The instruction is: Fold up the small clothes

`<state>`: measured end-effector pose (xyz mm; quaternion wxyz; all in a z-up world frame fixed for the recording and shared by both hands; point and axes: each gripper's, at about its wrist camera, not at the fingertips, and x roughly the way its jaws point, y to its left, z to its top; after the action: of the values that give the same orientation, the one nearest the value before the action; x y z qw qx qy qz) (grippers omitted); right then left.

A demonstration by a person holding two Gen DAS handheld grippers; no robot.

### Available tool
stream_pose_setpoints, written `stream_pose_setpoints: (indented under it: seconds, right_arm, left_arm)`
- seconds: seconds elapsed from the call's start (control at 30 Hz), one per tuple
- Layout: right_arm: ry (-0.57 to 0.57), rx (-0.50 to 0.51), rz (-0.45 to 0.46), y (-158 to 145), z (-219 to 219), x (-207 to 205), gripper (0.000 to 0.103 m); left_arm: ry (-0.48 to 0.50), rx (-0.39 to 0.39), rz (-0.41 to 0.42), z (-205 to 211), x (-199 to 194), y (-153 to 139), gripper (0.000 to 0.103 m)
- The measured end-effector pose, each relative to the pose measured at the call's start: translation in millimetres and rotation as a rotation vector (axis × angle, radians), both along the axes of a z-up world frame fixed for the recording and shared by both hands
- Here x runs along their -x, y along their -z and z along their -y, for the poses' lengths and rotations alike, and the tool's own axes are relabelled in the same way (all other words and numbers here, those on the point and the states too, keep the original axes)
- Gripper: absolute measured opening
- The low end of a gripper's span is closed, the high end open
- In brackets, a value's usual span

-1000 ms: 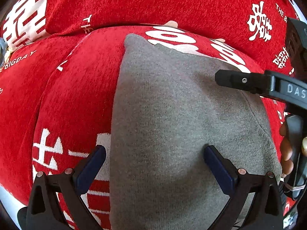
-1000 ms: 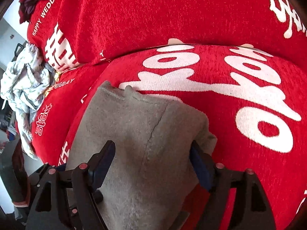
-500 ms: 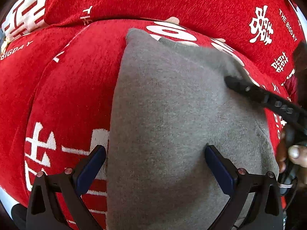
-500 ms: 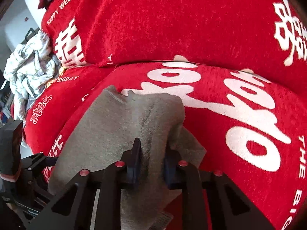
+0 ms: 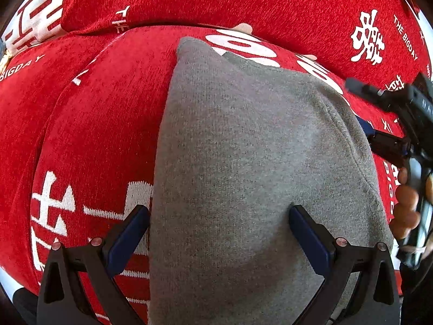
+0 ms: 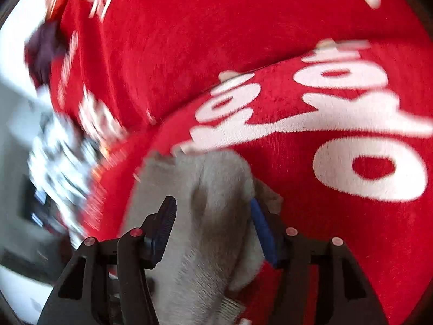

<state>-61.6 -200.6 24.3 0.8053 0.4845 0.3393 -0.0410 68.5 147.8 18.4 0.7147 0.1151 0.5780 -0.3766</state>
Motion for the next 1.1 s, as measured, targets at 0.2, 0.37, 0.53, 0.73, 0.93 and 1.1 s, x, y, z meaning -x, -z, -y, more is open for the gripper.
stream_pose_setpoints:
  seconds: [0.2, 0.37, 0.53, 0.73, 0.93, 1.1]
  right_arm:
    - [-0.023, -0.155, 0.035, 21.7, 13.9, -9.7, 0.061]
    - [-0.006, -0.254, 0.066, 36.3, 29.6, -6.0, 0.061]
    - [-0.072, -0.224, 0.026, 38.0, 34.8, 4.3, 0.061]
    - [-0.195, -0.058, -0.085, 19.7, 22.3, -0.9, 0.061]
    - [-0.330, 0.049, -0.130, 13.8, -19.7, -28.9, 0.027]
    - [-0.289, 0.236, -0.111, -19.6, -20.7, -15.2, 0.008]
  left_arm:
    - [-0.008, -0.018, -0.006, 0.6, -1.0, -5.0, 0.103]
    - [-0.004, 0.011, 0.012, 9.1, -0.5, -32.7, 0.103]
    - [0.009, -0.076, 0.098, 54.2, 0.1, -35.9, 0.103]
    - [0.027, -0.172, 0.259, 75.7, 23.5, -24.7, 0.103]
    - [0.008, -0.180, 0.245, 69.8, 19.6, -22.9, 0.103]
    - [-0.014, -0.080, 0.153, 58.7, 24.6, -45.5, 0.103]
